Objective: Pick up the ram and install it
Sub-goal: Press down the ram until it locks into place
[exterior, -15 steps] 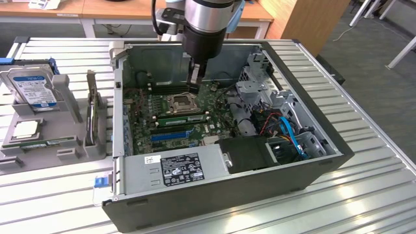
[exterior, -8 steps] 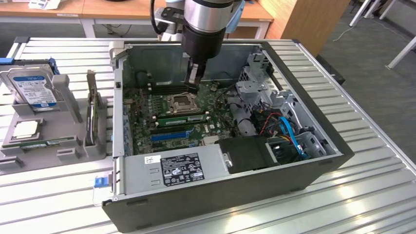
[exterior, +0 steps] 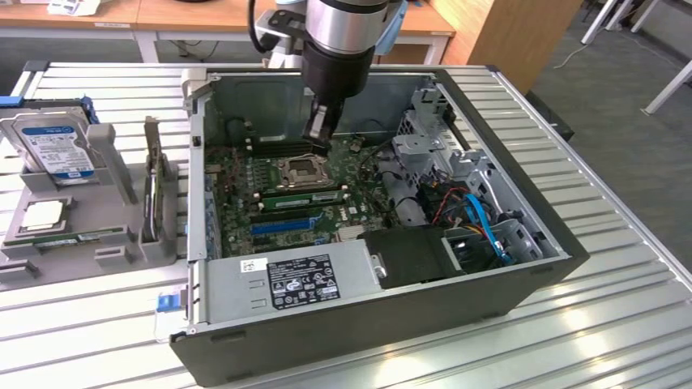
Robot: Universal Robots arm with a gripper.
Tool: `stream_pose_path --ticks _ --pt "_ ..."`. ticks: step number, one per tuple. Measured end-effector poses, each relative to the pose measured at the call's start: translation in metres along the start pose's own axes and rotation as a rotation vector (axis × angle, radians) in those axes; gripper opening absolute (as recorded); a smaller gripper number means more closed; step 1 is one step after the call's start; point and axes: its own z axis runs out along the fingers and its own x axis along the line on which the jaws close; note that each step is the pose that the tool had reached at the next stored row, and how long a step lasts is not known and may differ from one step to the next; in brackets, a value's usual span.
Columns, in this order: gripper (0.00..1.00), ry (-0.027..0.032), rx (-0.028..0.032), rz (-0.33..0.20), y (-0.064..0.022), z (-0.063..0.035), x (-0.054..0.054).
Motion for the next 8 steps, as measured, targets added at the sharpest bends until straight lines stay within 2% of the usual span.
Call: stream_pose_path --ticks 8 --pt "0.1 -0.0047 0.0075 0.098 0.0002 0.0 0.0001"
